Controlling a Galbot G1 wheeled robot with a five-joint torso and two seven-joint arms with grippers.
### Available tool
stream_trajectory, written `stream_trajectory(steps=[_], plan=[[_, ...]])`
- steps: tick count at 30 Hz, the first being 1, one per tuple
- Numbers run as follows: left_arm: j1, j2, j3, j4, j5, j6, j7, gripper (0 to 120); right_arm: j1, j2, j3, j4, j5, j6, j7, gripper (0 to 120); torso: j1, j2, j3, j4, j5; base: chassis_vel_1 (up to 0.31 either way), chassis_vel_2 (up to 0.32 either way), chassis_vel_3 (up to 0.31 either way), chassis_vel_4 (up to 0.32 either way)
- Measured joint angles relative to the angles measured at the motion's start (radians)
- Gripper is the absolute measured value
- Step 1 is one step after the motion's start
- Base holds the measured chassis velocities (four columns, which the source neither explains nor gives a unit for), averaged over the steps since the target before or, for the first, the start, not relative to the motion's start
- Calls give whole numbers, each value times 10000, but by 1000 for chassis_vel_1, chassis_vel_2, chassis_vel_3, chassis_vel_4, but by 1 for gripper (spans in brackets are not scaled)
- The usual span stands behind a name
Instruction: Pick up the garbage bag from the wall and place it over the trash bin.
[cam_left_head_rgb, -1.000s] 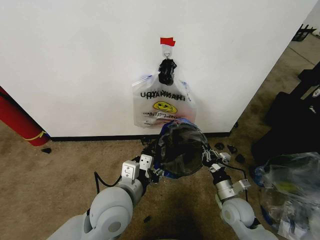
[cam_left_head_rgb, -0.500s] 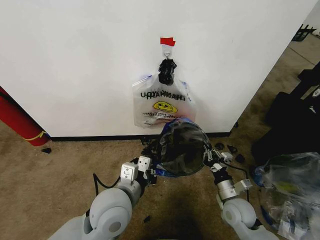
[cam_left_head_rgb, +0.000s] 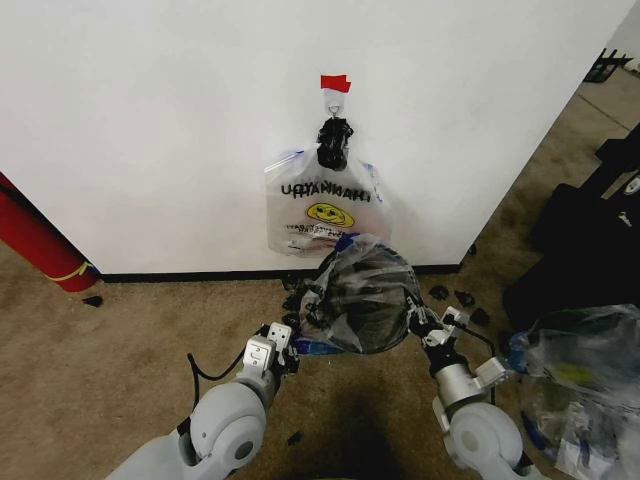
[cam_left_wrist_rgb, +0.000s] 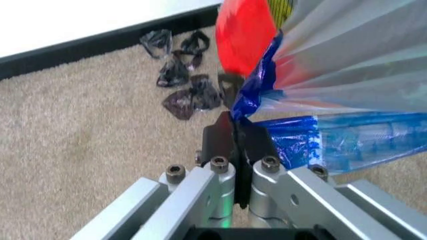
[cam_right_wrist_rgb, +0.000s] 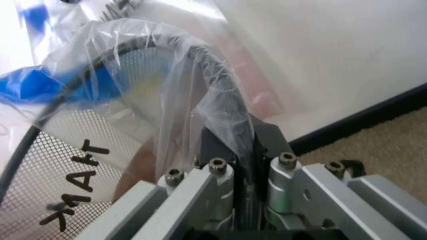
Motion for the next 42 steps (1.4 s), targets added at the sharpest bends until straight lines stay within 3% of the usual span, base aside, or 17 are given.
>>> stream_trajectory(steps=[5, 12, 17, 19, 24, 27, 32, 36, 42], plan=[[302, 177, -28, 73, 878, -153, 484, 6, 100, 41, -7, -56, 198, -141, 376, 1, 0, 0, 1, 0, 1, 0, 0, 0, 0], [972, 535, -489, 99, 1844, 363, 1473, 36, 434, 93, -5, -242, 914, -381, 832, 1, 0, 0, 1, 1, -1, 0, 0, 0, 0], [1209, 700, -798, -278, 1943, 483, 2134, 48, 555, 99, 10, -371, 969, -393, 930, 1, 0, 0, 0, 2, 3, 0, 0, 0, 0], [1320, 782, -877, -545, 2163, 7, 2583, 59, 645, 111, -5, -471, 971, -394, 951, 1, 0, 0, 0, 1, 2, 0, 0, 0, 0], [1191, 712, -875, -144, 2759, -923, 3009, 77, 632, 80, -59, -432, 822, -423, 835, 1, 0, 0, -1, 1, -3, 0, 0, 0, 0], [1147, 783, -948, -96, 2819, -993, 3125, 90, 679, -4, 7, -489, 749, -383, 772, 1, 0, 0, -1, 1, 1, 0, 0, 0, 0], [964, 822, -1153, -46, 2849, -764, 3341, 100, 809, -98, 55, -722, 673, -265, 673, 1, 0, 0, -1, 1, 2, 0, 0, 0, 0], [791, 500, -1416, -85, 2945, -422, 3433, 100, 869, -139, 54, -814, 680, -235, 645, 1, 0, 0, 0, 0, 2, 0, 0, 0, 0], [753, -994, -1803, -119, 4699, -910, 3588, 100, 724, -380, -6, -736, 606, -333, 560, 1, 0, -1, 0, 0, 1, 0, 0, 0, 0]])
